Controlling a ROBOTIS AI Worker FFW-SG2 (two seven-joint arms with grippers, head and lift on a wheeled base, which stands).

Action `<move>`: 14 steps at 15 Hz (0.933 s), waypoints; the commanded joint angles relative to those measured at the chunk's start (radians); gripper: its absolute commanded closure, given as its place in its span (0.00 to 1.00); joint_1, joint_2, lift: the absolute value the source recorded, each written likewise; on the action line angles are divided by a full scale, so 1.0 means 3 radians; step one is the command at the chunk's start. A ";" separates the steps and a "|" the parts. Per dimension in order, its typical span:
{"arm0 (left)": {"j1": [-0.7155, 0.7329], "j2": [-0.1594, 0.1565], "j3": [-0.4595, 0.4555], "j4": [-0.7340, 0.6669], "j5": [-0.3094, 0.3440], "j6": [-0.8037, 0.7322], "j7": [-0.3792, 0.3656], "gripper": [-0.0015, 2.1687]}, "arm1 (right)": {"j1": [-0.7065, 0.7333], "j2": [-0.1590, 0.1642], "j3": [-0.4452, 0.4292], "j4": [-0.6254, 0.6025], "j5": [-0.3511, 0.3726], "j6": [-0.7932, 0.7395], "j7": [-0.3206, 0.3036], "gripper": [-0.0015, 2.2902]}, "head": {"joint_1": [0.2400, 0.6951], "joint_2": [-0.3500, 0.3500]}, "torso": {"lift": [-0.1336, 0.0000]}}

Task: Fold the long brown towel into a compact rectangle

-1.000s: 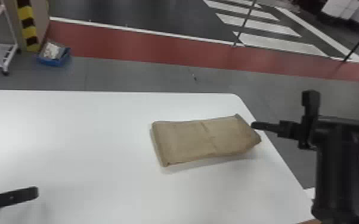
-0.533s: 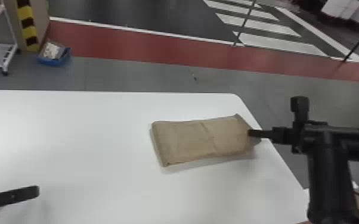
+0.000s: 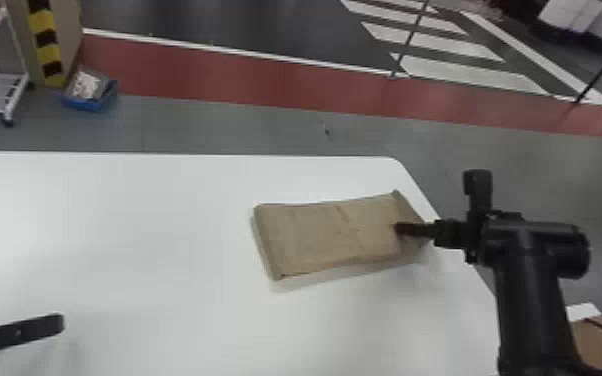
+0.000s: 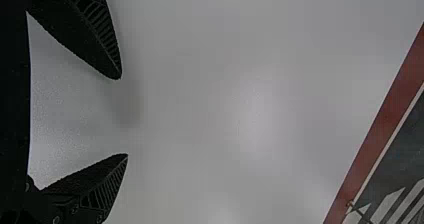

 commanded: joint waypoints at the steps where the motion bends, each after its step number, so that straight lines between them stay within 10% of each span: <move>1: 0.0002 -0.0034 0.0026 -0.0002 0.0000 0.0000 -0.0016 0.07 | 0.0025 0.0003 -0.0021 0.0002 -0.0025 0.0004 0.0049 0.35 | 1.00 0.01 | 0.07; 14: 0.0007 -0.0034 0.0021 -0.0048 -0.0020 0.0051 -0.0078 0.07 | 0.0301 -0.0109 -0.0543 -0.1553 -0.0629 0.1477 0.0657 0.44 | 1.00 0.00 | 0.07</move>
